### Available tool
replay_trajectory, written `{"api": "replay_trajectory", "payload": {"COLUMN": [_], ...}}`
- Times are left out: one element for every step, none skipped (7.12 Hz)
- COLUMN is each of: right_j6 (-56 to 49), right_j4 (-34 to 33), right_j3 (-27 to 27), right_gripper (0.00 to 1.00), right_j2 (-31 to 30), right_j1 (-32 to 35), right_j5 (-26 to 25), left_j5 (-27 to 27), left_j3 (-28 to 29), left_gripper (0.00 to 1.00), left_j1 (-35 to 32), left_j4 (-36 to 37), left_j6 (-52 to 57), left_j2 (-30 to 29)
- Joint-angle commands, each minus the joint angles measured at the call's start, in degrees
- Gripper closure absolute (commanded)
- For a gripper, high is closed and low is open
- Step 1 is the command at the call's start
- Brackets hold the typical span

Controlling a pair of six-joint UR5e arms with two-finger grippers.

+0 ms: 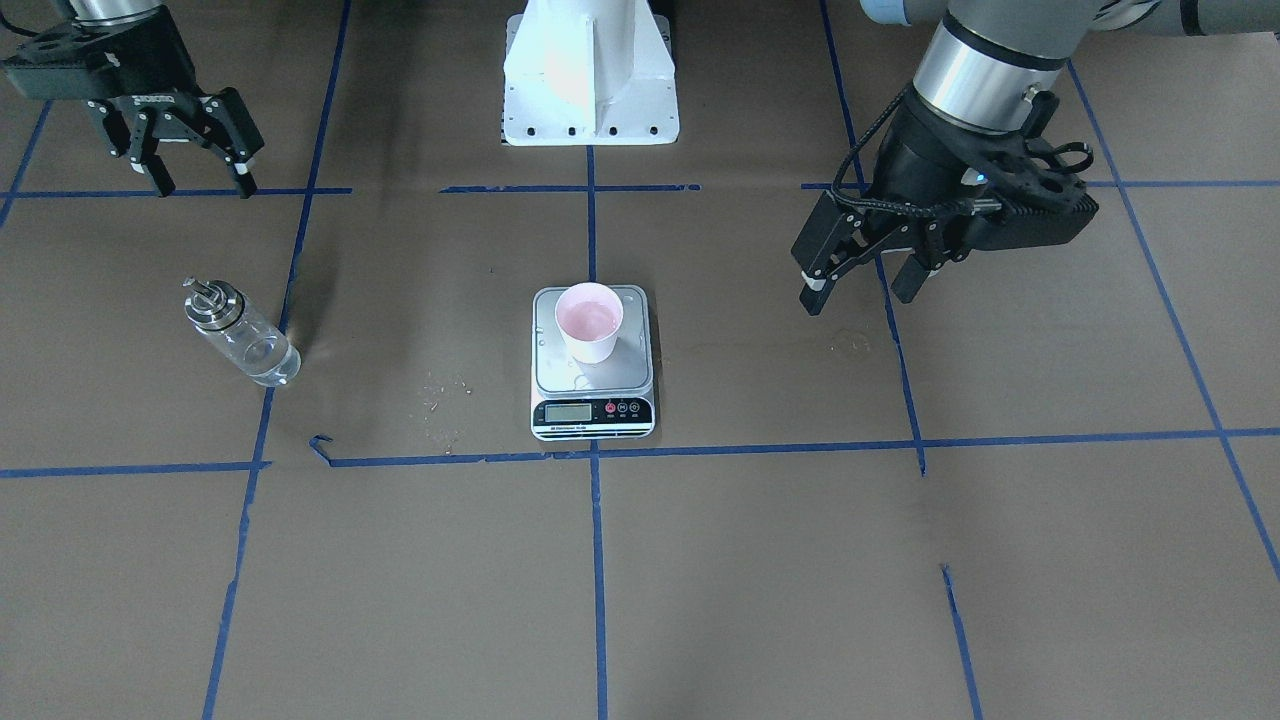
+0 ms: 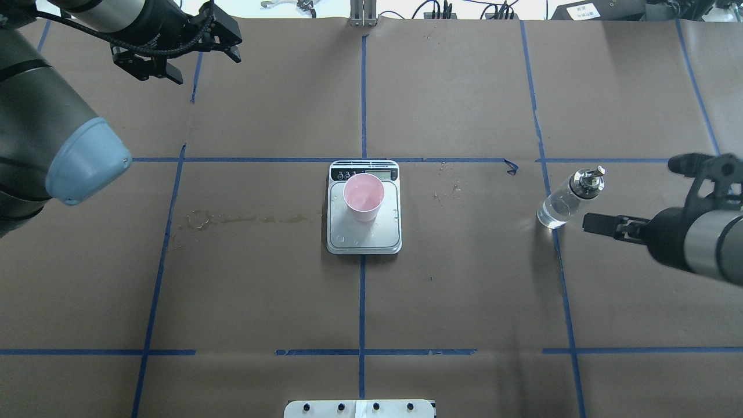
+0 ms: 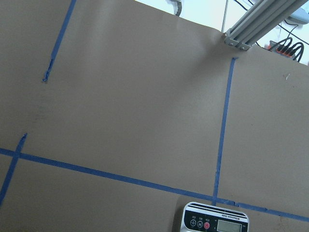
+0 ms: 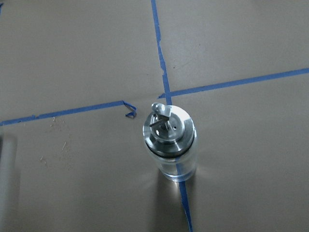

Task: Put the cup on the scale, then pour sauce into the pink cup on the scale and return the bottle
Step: 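Release the cup and raise the left gripper while the right gripper approaches the bottle, then grasp the glass sauce bottle around its body with the right gripper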

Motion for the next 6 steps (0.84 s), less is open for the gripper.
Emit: {"api": "replay_trajectory", "payload": {"right_j6": [3.92, 3.85, 3.67, 3.41, 3.14, 3.23], "right_j4": [1.3, 1.31, 2.79, 8.28, 11.99, 12.29], "right_j3": [-3.36, -6.52, -10.81, -15.2, -18.9, -20.24], "right_gripper": [0.0, 0.0, 0.0, 0.0, 0.0, 0.0], "right_j2": [0.18, 0.18, 0.7, 0.97, 1.06, 2.19], "right_j1": [-9.97, -11.47, -14.01, -15.08, -15.44, -15.7], "right_j5": [-21.09, -26.93, -33.69, -36.97, -39.79, -41.21], "left_j5": [0.09, 0.17, 0.52, 0.79, 0.88, 0.88], "left_j3": [-0.41, -0.85, -1.11, -1.55, -1.9, -1.99], "left_gripper": [0.0, 0.0, 0.0, 0.0, 0.0, 0.0], "left_j1": [-0.09, -0.44, -0.53, -1.4, -3.41, -5.17], "left_j4": [0.0, -0.09, -0.09, -0.09, -0.09, -0.35], "left_j6": [2.63, 5.61, 9.3, 17.69, 26.47, 32.65], "left_j2": [2.38, 4.13, 6.24, 9.22, 12.3, 15.37]}}
